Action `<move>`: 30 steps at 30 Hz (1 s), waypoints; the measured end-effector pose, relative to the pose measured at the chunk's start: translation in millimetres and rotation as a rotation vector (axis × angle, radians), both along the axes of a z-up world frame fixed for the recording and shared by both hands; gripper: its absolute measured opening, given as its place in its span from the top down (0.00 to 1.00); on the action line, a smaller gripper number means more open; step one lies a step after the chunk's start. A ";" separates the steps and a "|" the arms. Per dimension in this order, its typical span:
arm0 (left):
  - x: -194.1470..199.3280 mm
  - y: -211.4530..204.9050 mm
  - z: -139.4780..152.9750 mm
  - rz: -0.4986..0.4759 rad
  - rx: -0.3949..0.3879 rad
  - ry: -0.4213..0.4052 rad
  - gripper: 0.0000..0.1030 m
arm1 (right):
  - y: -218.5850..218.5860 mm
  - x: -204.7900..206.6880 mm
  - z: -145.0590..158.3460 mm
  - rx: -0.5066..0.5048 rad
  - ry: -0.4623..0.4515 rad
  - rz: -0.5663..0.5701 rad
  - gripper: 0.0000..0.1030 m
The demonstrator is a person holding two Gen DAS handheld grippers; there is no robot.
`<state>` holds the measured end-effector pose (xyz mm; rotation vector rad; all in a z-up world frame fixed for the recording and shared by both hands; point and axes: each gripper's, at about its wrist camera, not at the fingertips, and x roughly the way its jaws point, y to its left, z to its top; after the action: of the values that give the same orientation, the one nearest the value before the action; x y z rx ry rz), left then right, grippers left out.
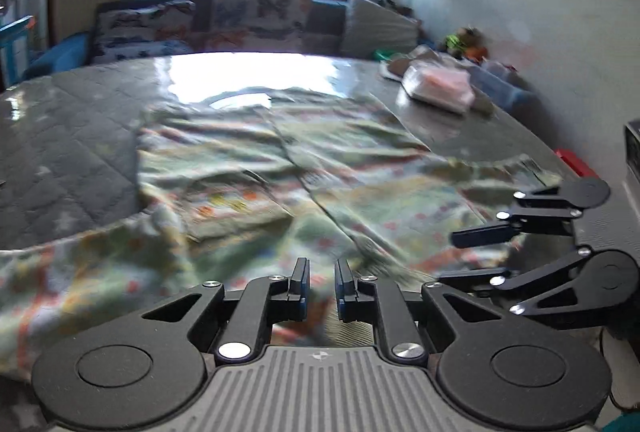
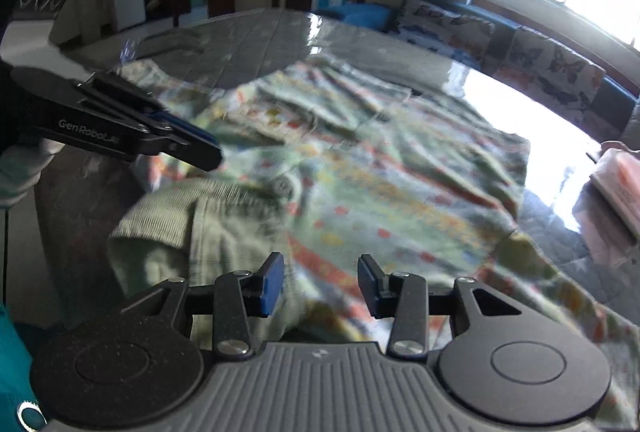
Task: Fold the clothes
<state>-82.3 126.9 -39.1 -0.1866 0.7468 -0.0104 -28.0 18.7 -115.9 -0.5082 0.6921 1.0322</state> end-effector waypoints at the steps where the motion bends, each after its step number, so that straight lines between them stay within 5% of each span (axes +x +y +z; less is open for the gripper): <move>1: 0.3 -2.4 -3.5 -0.011 0.006 0.012 0.86 | -0.4 -1.5 -1.3 -0.001 0.003 0.002 0.60; 6: -0.3 -6.7 -5.9 -0.052 0.035 0.031 0.82 | -15.0 0.6 9.8 0.043 0.010 -0.030 0.59; 14: 17.8 -12.7 21.7 -0.101 0.018 -0.034 0.79 | -64.3 42.5 18.4 0.126 0.023 -0.285 0.59; 30: 90.4 -120.2 9.5 -0.408 0.028 -0.027 0.79 | -143.4 107.8 -10.8 0.071 0.007 -0.617 0.58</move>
<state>8.1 6.8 -29.6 -0.0054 0.7472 -0.3892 79.8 -124.6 -126.7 -0.2029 0.7517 0.4761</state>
